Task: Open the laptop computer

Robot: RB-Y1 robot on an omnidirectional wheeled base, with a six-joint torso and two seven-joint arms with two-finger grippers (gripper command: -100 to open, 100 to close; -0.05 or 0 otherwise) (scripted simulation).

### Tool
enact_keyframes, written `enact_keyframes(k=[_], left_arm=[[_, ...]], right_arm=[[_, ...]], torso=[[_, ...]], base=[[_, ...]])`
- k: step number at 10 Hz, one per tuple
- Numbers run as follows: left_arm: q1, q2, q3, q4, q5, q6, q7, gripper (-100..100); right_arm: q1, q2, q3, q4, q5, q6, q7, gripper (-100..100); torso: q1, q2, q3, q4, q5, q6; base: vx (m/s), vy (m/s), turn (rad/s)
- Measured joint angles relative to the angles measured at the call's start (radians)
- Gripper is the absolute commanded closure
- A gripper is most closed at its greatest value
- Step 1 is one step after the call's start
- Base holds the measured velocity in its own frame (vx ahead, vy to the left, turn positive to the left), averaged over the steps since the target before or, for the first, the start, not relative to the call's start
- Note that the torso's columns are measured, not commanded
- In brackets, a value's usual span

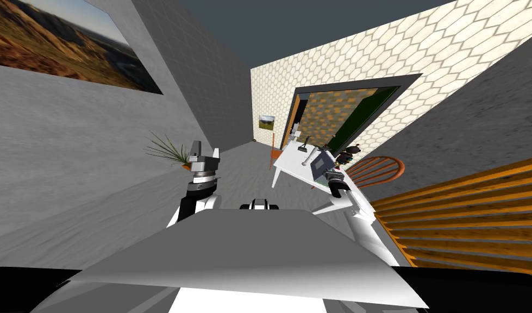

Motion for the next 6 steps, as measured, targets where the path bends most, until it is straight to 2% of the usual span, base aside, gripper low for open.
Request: enact_keyframes(k=[6], left_arm=[[0.000, 0.000, 0.000, 0.000, 0.000, 0.000, 0.000, 0]], right_arm=[[-0.076, 0.115, -0.032, 0.076, -0.081, -0.114, -0.079, 100]], torso=[[-0.011, -0.001, 0.000, -0.003, -0.006, 0.002]], base=[[-0.013, -0.088, -0.079]])
